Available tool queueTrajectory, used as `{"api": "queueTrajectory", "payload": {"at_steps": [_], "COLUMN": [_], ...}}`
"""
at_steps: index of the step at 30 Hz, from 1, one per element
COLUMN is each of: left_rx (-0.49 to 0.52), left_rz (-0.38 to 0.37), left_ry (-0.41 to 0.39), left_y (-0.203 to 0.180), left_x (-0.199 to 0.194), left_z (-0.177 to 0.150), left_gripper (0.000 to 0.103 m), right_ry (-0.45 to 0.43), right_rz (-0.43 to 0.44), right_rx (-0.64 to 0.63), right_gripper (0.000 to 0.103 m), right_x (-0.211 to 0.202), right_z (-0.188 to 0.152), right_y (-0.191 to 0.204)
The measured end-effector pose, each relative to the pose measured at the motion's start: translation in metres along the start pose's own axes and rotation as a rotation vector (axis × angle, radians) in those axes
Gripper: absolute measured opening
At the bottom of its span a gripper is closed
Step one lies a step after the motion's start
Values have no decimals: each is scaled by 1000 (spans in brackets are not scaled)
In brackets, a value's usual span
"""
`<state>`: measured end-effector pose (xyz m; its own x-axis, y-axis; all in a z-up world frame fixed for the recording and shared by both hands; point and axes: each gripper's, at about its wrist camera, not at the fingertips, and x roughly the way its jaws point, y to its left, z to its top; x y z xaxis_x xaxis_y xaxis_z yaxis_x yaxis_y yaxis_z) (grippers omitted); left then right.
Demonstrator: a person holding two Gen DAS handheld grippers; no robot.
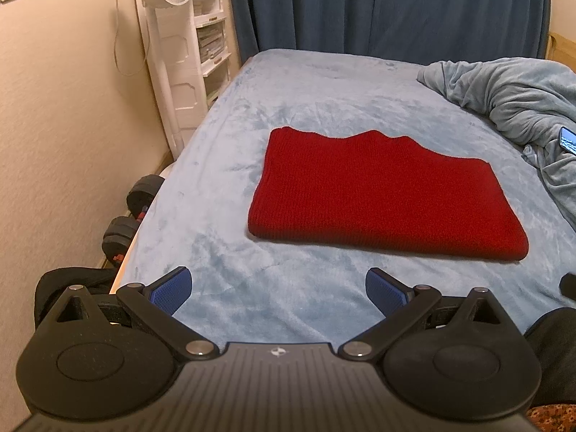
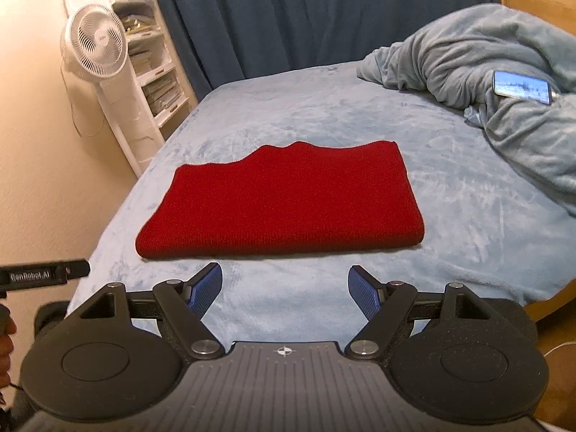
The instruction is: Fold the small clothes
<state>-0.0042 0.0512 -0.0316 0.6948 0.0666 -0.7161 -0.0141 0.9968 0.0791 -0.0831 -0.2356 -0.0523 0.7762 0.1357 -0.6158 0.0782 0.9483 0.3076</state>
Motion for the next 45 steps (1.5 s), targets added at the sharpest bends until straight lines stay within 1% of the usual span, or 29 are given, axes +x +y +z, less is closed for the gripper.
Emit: {"api": "queueTrajectory", "payload": {"at_steps": [3,6,10,12,14,15,19,20,21,22,23,24,27,29,32,34,35,36,37,39,41,42,43,44,45], "left_rx": [-15,-44,-54,-71,-103,-120,-156,-159,-162,-164,-165,-166,-189,-214,-259,-277,-281,-285,-294,-328,-386,-411,-431,-447,-460], "left_rz": [17,36,87,116,148,162,205,216,225,236,246,253,264,271,264,251,244,242,239,224,199,193,193,197,202], "left_ry": [6,19,21,22,33,39,62,67,71,79,84,91,110,120,138,137,130,126,125,136,156,158,157,155,149], "left_y": [7,15,25,33,44,49,63,65,66,68,68,70,76,80,87,93,96,99,103,112,125,130,136,142,147], "left_x": [7,17,35,47,64,71,101,110,119,130,138,148,173,190,210,217,218,220,221,225,228,228,227,226,224], "left_z": [4,9,18,23,30,33,42,43,43,43,43,43,42,42,39,37,35,34,32,30,29,28,28,27,27], "left_gripper": [103,103,103,103,103,103,103,103,103,103,103,103,103,103,103,103,103,103,103,103,103,103,103,103,103], "right_ry": [14,36,70,71,81,86,171,186,182,153,122,111,66,87,173,195,191,175,147,68,-27,-60,-81,-99,-107], "right_rz": [44,47,13,-4,-67,-77,-97,-111,-113,-94,-83,-52,-60,-99,-214,-282,-321,-355,-381,-397,-356,-320,-283,-233,-191], "right_rx": [149,305,487,548,638,689,879,924,959,978,968,948,823,776,743,722,668,578,456,197,-80,-212,-318,-451,-553], "right_gripper": [80,81,81,81,81,82,82,82,82,80,38,17,16,16,16,16,16,16,16,15,15,15,15,15,15], "right_x": [11,32,77,109,138,152,205,216,224,227,227,226,212,211,225,230,230,229,228,226,227,230,234,240,244], "right_z": [8,14,21,27,32,32,22,17,12,11,12,17,41,49,49,58,68,82,98,124,143,144,141,130,116], "right_y": [-22,-50,-91,-115,-137,-147,-181,-187,-193,-197,-197,-197,-181,-174,-169,-160,-146,-128,-102,-45,29,68,102,141,170]}}
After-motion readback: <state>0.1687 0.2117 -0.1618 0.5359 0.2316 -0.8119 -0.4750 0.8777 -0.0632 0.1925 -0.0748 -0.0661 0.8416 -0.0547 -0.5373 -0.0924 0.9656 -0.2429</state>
